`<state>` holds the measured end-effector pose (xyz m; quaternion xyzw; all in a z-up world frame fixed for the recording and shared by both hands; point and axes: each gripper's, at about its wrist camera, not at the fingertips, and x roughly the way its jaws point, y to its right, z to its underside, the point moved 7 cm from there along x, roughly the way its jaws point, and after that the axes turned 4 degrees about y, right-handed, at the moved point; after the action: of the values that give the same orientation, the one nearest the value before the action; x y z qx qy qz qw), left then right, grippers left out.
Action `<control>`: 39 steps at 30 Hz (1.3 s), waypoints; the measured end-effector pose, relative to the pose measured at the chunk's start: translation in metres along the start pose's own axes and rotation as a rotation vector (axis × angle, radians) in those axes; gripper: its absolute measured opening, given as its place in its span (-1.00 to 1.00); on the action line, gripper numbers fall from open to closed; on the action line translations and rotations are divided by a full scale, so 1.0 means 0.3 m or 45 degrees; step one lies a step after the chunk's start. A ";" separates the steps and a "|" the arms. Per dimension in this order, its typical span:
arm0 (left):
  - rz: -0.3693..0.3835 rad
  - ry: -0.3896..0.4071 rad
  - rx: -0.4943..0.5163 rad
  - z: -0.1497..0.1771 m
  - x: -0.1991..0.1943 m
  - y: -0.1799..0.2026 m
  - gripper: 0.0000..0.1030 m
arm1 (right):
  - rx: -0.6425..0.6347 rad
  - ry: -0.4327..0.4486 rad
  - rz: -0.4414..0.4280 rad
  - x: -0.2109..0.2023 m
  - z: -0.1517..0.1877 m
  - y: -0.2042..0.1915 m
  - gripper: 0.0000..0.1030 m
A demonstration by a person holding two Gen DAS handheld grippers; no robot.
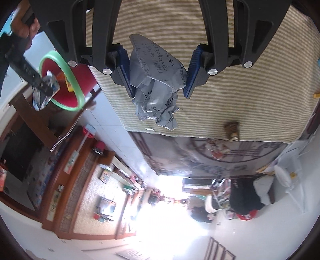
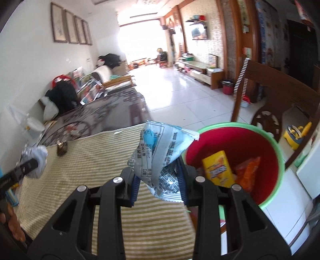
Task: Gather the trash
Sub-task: 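Carry the wrapper over the red bin with the right gripper while the left holds the paper, then open the right gripper over the red bin while the left carries the grey paper there and releases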
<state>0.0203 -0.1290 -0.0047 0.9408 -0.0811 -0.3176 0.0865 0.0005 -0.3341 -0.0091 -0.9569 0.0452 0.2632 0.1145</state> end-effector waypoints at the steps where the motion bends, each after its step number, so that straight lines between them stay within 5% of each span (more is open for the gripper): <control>1: 0.007 -0.007 0.010 0.005 0.007 0.013 -0.10 | 0.013 0.009 0.021 -0.002 -0.012 0.032 -0.37; 9: 0.058 -0.052 0.044 0.032 0.056 0.111 -0.10 | 0.134 0.029 0.245 0.043 -0.057 0.270 -0.37; 18: 0.114 -0.092 0.095 0.045 0.114 0.212 -0.10 | 0.154 -0.042 0.235 0.116 -0.054 0.308 -0.35; 20: 0.131 -0.094 0.110 0.049 0.125 0.240 -0.10 | 0.179 -0.025 0.279 0.118 -0.059 0.330 0.20; 23: 0.167 -0.096 0.124 0.053 0.150 0.287 -0.10 | 0.222 0.055 0.331 0.085 -0.070 0.372 0.56; 32: 0.336 -0.179 0.190 0.109 0.249 0.500 -0.10 | 0.311 0.170 0.507 0.001 -0.060 0.495 0.91; 39: 0.503 -0.191 0.277 0.122 0.283 0.715 -0.10 | 0.413 0.316 0.680 -0.085 -0.069 0.604 0.91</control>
<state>0.0435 -0.3593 -0.0370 0.8842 -0.3034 -0.3529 0.0388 -0.0377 -0.5141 -0.0139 -0.9052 0.3493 0.1549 0.1858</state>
